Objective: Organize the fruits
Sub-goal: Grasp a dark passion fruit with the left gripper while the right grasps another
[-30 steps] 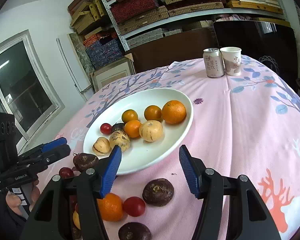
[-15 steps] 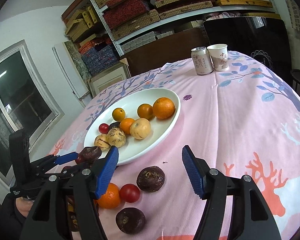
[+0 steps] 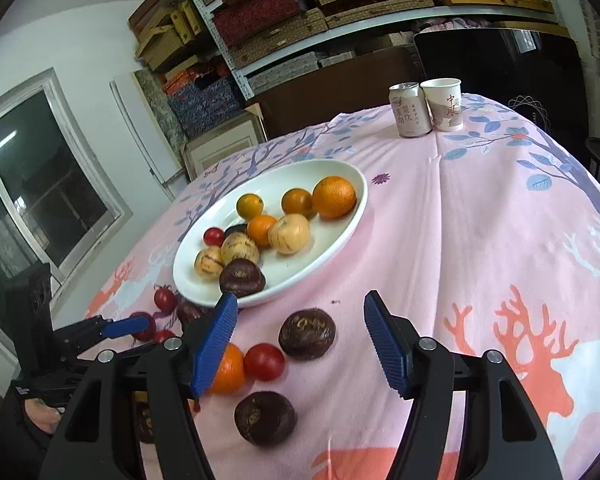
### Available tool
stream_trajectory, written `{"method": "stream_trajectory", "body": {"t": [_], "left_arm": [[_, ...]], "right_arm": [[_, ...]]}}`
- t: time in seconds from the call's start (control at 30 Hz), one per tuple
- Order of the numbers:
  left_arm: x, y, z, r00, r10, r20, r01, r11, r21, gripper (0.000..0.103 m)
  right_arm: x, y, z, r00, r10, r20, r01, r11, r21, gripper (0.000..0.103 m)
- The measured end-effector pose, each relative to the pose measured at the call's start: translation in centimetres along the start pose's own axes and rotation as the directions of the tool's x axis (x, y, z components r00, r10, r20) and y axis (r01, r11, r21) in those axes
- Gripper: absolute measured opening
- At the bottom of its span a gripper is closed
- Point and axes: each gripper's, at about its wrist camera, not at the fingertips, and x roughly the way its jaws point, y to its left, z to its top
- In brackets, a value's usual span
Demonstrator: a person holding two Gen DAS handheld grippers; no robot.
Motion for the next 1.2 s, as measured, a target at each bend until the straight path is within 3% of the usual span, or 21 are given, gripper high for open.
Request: {"method": "stream_trajectory", "body": {"t": [0.1, 0.2, 0.3, 0.47, 0.6, 0.87, 1.0, 1.2], "left_arm": [[-1.5, -0.7, -1.6, 1.000, -0.021, -0.009, 0.022, 1.000, 0.019, 0.058], [-3.4, -1.5, -3.6, 1.000, -0.027, 0.005, 0.027, 0.998, 0.059, 0.058], [-4.7, -1.6, -4.7, 0.999, -0.040, 0.011, 0.039, 0.998, 0.058, 0.057], [-5.8, -2.0, -6.1, 0.997, -0.077, 0.005, 0.076, 0.995, 0.062, 0.054], [-6.3, -3.7, -7.2, 0.995, -0.100, -0.018, 0.102, 0.986, 0.129, 0.054], [-4.0, -5.6, -8.6, 0.995, -0.080, -0.063, 0.088, 0.986, 0.138, 0.051], [-3.8, -5.2, -8.5, 0.995, -0.092, -0.035, 0.095, 0.990, 0.108, 0.041], [-5.4, -4.2, -8.2, 0.986, -0.152, 0.066, 0.148, 0.987, 0.059, 0.040]], "right_arm": [[-0.2, 1.2, -1.7, 0.999, 0.006, -0.051, -0.009, 0.998, -0.061, 0.063], [-1.0, 1.5, -3.0, 0.992, 0.079, -0.103, -0.085, 0.995, -0.058, 0.063], [-1.2, 2.1, -4.2, 0.986, 0.071, -0.154, -0.083, 0.993, -0.078, 0.063], [-1.5, 3.1, -5.2, 0.984, 0.054, -0.170, -0.074, 0.990, -0.119, 0.063], [-1.8, 3.0, -5.4, 0.984, 0.052, -0.172, -0.072, 0.991, -0.113, 0.063], [-1.6, 3.3, -5.5, 0.984, 0.022, -0.175, -0.046, 0.990, -0.132, 0.063], [-1.6, 3.3, -5.5, 0.984, 0.012, -0.178, -0.037, 0.990, -0.133, 0.063], [-0.9, 4.3, -5.6, 0.979, -0.028, -0.201, -0.010, 0.982, -0.187, 0.063]]}}
